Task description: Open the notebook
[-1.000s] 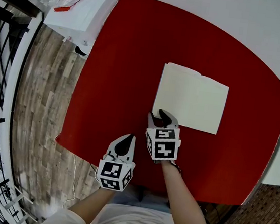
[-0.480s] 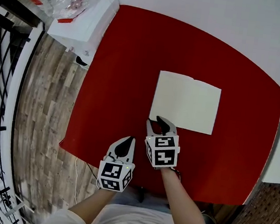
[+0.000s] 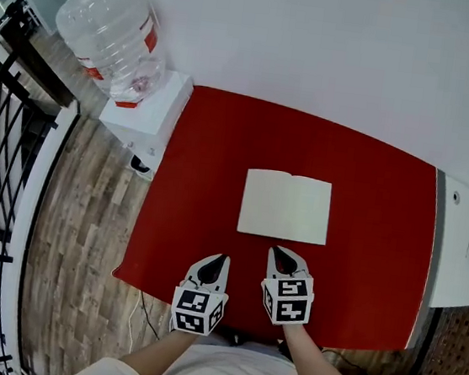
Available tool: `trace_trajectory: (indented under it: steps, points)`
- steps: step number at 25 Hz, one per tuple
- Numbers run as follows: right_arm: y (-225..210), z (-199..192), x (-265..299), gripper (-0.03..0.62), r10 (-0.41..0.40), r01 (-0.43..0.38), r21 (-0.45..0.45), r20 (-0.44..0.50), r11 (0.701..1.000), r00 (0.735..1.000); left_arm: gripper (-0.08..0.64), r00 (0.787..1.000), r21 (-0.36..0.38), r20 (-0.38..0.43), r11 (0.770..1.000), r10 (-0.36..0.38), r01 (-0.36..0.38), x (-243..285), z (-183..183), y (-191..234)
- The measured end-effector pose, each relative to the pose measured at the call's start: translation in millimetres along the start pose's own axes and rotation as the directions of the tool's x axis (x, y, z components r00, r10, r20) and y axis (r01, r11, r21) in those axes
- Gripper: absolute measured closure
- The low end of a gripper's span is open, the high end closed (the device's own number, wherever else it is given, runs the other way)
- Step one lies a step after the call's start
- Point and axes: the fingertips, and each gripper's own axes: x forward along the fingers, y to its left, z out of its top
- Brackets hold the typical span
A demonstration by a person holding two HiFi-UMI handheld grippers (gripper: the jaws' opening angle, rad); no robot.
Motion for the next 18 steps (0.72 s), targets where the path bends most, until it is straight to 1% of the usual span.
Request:
trace_trajectory:
  steps: [5, 8, 10, 14, 18]
  points:
    - [-9.0, -0.1, -67.3, 0.586, -0.03, 0.025, 0.085, 0.063, 0.996, 0.998, 0.554, 0.998, 0.037, -0.014, 0.998, -0.054, 0.055, -20.9, 13.3, -40.0]
    - [-11.0, -5.2, -95.8, 0.586, -0.056, 0.044, 0.13, 0.087, 0.991, 0.995, 0.554, 0.996, 0.04, -0.018, 0.995, -0.088, 0.089, -25.9, 14.7, -63.7]
    - [-8.7, -10.3, -111.2, 0.586, -0.069, 0.053, 0.155, 0.099, 0.986, 0.993, 0.554, 0.993, 0.059, -0.013, 0.992, -0.115, 0.115, -31.5, 15.9, -78.9]
    - [-8.7, -17.4, -131.4, 0.586, -0.094, 0.074, 0.168, 0.116, 0.983, 0.989, 0.554, 0.991, 0.111, -0.013, 0.985, -0.135, 0.136, -36.0, 13.8, -99.4]
    - [-10.8, -22.9, -141.6, 0.586, -0.111, 0.087, 0.168, 0.137, 0.982, 0.984, 0.554, 0.99, 0.157, -0.008, 0.978, -0.14, 0.14, -36.7, 16.1, -108.0]
